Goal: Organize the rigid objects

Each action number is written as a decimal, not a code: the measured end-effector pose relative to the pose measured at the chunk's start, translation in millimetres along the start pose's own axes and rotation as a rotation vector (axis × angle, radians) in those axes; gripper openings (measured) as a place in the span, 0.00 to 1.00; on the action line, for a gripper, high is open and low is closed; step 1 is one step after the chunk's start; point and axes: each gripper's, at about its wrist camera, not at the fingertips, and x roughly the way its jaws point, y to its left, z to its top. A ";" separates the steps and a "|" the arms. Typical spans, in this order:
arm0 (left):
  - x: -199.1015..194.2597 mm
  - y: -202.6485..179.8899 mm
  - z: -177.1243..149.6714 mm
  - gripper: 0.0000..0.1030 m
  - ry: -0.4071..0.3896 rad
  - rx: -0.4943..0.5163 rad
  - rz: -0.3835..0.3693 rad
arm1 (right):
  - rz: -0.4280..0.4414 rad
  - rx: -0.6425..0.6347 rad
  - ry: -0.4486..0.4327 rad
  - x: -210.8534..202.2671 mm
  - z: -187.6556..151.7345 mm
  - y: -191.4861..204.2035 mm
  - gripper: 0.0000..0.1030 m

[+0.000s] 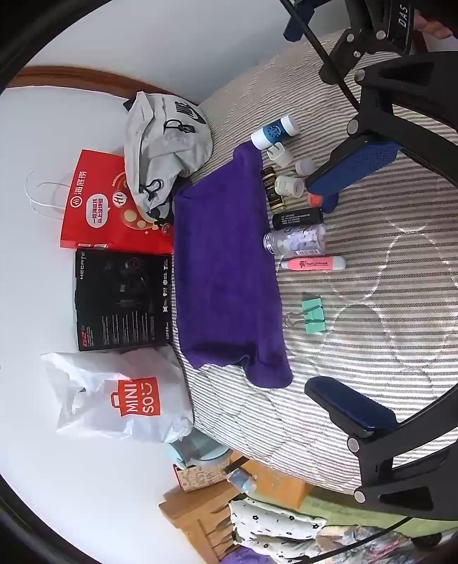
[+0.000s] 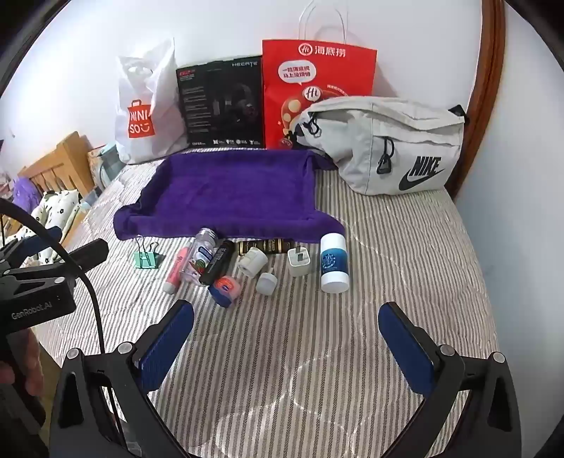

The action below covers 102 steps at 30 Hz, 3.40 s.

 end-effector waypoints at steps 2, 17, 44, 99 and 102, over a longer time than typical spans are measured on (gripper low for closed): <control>0.8 0.2 0.1 1.00 0.006 -0.003 0.001 | 0.002 0.002 0.006 1.4 -0.7 -0.5 1.00; -0.9 7.2 -8.0 1.00 -0.002 -0.014 0.016 | 0.014 0.021 -0.019 -8.8 -6.7 -6.4 1.00; 15.4 24.6 -32.5 1.00 -0.023 -0.057 0.010 | 0.076 0.000 -0.051 3.1 -23.4 -8.4 1.00; 12.6 18.3 -37.7 1.00 -0.008 -0.021 0.043 | 0.026 0.041 -0.037 10.7 -32.3 -12.0 1.00; 12.6 19.1 -38.1 1.00 -0.008 -0.024 0.047 | 0.026 0.040 -0.040 9.2 -33.1 -12.1 1.00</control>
